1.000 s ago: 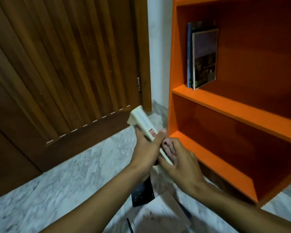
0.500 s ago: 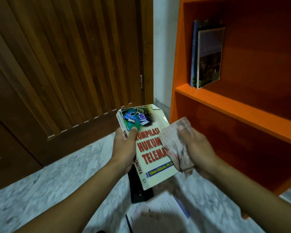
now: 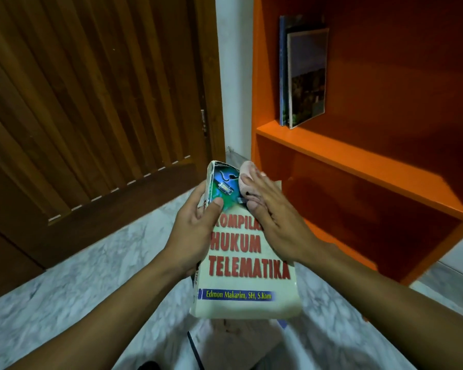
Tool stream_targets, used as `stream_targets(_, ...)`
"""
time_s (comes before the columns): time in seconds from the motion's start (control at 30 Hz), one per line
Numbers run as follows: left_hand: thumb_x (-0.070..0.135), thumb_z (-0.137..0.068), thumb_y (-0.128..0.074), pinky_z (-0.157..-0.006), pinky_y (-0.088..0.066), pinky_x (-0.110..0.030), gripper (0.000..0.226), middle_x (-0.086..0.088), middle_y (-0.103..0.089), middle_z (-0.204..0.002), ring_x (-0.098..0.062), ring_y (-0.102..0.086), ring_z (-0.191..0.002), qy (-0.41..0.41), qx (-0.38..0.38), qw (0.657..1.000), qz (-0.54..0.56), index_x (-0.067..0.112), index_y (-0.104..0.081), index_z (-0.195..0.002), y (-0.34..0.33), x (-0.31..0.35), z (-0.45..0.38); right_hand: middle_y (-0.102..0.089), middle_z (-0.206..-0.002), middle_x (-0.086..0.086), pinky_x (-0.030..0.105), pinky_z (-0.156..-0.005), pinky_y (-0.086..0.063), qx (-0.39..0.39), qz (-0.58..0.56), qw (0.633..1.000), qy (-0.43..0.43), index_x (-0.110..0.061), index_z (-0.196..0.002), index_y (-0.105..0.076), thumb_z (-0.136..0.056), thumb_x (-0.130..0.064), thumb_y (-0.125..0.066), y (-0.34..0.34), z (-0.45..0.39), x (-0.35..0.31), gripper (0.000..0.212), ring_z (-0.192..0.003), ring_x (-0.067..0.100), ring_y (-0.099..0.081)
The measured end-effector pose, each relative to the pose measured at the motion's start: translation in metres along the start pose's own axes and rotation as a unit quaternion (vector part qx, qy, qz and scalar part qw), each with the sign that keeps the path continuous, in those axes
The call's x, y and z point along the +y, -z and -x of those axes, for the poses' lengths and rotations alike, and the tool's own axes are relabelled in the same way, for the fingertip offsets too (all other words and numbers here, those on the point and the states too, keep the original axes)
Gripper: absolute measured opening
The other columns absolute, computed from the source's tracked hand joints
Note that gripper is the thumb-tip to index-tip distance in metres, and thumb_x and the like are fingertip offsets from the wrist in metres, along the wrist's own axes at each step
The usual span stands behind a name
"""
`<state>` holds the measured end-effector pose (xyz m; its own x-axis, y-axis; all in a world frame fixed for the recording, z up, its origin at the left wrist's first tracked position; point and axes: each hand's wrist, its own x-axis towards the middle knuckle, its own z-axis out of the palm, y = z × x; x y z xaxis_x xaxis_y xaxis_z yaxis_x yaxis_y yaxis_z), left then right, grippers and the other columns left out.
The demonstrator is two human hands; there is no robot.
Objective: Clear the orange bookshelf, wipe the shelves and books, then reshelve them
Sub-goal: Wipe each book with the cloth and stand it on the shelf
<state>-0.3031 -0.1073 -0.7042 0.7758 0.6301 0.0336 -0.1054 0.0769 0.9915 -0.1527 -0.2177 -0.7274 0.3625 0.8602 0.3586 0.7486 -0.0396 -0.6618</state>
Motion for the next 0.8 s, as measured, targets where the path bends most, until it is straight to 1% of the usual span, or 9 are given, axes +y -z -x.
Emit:
stream_targets(0.1, 0.019, -0.102, -0.049, -0.065, -0.061, -0.038, 0.035, -0.015, -0.075, -0.101, -0.030, -0.074, -0.081, 0.010, 0.045, 0.998, 0.047, 0.025, -0.050, -0.136, 0.011, 0.001, -0.007, -0.011, -0.164, -0.018, 0.024, -0.123, -0.006, -0.026, -0.020, 0.999, 0.032, -0.034, -0.154, -0.026, -0.105, -0.042, -0.034, -0.005, 0.012, 0.005, 0.050, -0.151, -0.001, -0.003)
stream_targets(0.2, 0.019, -0.102, -0.048, -0.054, -0.059, -0.030, 0.029, -0.009, -0.074, -0.085, -0.019, -0.072, -0.066, 0.033, 0.087, 0.992, 0.084, 0.024, -0.053, -0.131, 0.024, 0.006, -0.009, -0.017, -0.164, -0.015, 0.030, -0.125, -0.009, -0.057, -0.028, 0.997, 0.047, -0.025, -0.153, -0.033, -0.104, -0.041, -0.035, -0.011, 0.025, 0.004, 0.051, -0.152, 0.003, -0.007)
stream_targets(0.27, 0.020, -0.103, -0.048, -0.051, -0.057, -0.028, 0.029, -0.010, -0.070, -0.086, -0.016, -0.071, -0.062, 0.035, 0.114, 0.988, 0.095, 0.020, -0.053, -0.132, 0.031, 0.008, -0.009, -0.024, -0.162, -0.011, 0.032, -0.124, -0.014, -0.068, -0.032, 0.994, 0.073, -0.021, -0.150, -0.041, -0.104, -0.045, -0.035, -0.013, 0.031, 0.000, 0.052, -0.152, 0.005, -0.012)
stream_targets(0.4, 0.023, -0.103, -0.049, -0.056, -0.061, -0.032, 0.030, -0.010, -0.070, -0.085, -0.018, -0.071, -0.065, 0.050, 0.179, 0.976, 0.115, 0.013, -0.053, -0.131, 0.047, 0.010, -0.013, -0.040, -0.155, -0.009, 0.022, -0.120, -0.022, -0.107, -0.053, 0.989, 0.087, -0.021, -0.142, -0.052, -0.103, -0.050, -0.033, -0.021, 0.046, -0.006, 0.052, -0.147, 0.001, -0.026)
stream_targets(0.53, 0.028, -0.103, -0.050, -0.061, -0.063, -0.035, 0.029, -0.009, -0.073, -0.088, -0.018, -0.074, -0.069, 0.043, 0.210, 0.969, 0.121, 0.011, -0.057, -0.125, 0.063, 0.018, -0.016, -0.060, -0.136, -0.012, 0.027, -0.106, -0.044, -0.139, -0.126, 0.981, 0.044, -0.021, -0.133, -0.060, -0.105, -0.029, -0.045, -0.032, 0.060, -0.006, 0.033, -0.129, 0.003, -0.052)
stream_targets(0.63, 0.030, -0.103, -0.050, -0.060, -0.062, -0.035, 0.020, -0.007, -0.074, -0.085, -0.018, -0.075, -0.070, 0.041, 0.220, 0.970, 0.099, 0.017, -0.058, -0.116, 0.069, 0.023, -0.016, -0.070, -0.114, -0.014, 0.038, -0.088, -0.054, -0.124, -0.138, 0.983, 0.009, -0.038, -0.118, -0.061, -0.102, -0.044, -0.045, -0.024, 0.052, -0.012, 0.023, -0.104, 0.011, -0.068)
stream_targets(0.67, 0.031, -0.103, -0.050, -0.062, -0.061, -0.036, 0.020, -0.007, -0.075, -0.084, -0.019, -0.075, -0.071, 0.039, 0.223, 0.970, 0.085, 0.018, -0.057, -0.117, 0.070, 0.023, -0.017, -0.069, -0.116, -0.016, 0.038, -0.093, -0.053, -0.127, -0.141, 0.982, -0.003, -0.039, -0.118, -0.060, -0.101, -0.048, -0.045, -0.020, 0.047, -0.011, 0.025, -0.108, 0.009, -0.067)
stream_targets(0.73, 0.031, -0.103, -0.050, -0.064, -0.061, -0.037, 0.024, -0.007, -0.076, -0.082, -0.020, -0.075, -0.071, 0.036, 0.215, 0.974, 0.055, 0.016, -0.055, -0.121, 0.069, 0.022, -0.015, -0.062, -0.134, -0.015, 0.036, -0.110, -0.043, -0.140, -0.181, 0.973, -0.038, -0.029, -0.131, -0.060, -0.099, -0.049, -0.048, -0.010, 0.035, -0.011, 0.040, -0.127, 0.004, -0.056)
stream_targets(0.8, 0.030, -0.103, -0.049, -0.057, -0.059, -0.033, 0.026, -0.009, -0.075, -0.084, -0.020, -0.074, -0.069, 0.039, 0.189, 0.981, 0.026, 0.014, -0.052, -0.123, 0.063, 0.021, -0.011, -0.064, -0.134, -0.004, 0.036, -0.108, -0.045, -0.112, -0.223, 0.966, -0.073, -0.018, -0.131, -0.063, -0.099, -0.046, -0.050, 0.003, 0.021, -0.013, 0.044, -0.125, 0.010, -0.059)
